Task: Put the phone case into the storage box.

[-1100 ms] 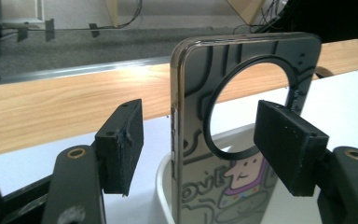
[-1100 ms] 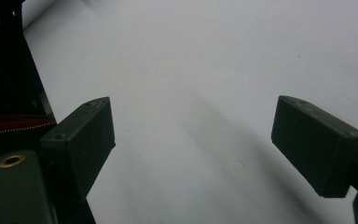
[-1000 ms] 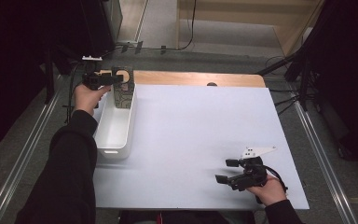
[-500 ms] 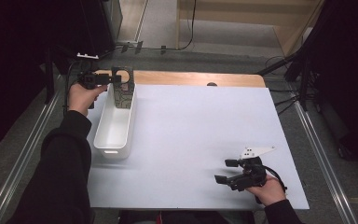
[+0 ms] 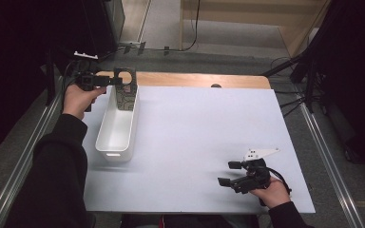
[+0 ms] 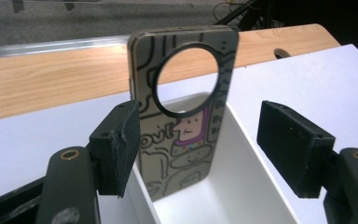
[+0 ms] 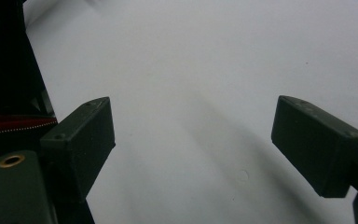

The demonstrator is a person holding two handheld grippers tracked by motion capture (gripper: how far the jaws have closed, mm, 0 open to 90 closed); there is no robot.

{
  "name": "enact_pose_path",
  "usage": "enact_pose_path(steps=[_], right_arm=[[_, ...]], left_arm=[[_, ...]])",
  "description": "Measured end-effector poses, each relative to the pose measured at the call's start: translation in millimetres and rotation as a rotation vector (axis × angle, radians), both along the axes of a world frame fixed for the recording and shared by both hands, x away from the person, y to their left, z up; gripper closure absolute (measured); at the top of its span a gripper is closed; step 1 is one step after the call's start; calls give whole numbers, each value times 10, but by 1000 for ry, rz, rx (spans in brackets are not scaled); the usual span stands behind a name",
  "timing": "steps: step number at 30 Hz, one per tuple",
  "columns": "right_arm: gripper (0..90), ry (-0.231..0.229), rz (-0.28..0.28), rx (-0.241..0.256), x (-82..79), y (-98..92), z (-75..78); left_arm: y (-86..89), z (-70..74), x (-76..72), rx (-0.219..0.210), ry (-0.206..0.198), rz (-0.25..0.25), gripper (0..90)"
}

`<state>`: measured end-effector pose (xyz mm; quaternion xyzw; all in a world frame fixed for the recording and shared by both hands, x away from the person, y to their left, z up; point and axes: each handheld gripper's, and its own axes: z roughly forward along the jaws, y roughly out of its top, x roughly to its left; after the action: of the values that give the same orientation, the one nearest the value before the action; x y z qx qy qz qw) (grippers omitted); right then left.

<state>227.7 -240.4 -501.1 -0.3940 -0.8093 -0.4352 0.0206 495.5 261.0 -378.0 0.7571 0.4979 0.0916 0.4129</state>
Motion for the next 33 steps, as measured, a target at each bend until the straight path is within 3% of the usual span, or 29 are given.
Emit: enact_pose_path(steps=[21,33], right_arm=[[122,1,18,3,67,48,7],[122,-1,17,4,56,55,11]], left_arm=[[-178,216,-342,2,-17,-112,296],[-363,220,-498,19,-18,-185,296]])
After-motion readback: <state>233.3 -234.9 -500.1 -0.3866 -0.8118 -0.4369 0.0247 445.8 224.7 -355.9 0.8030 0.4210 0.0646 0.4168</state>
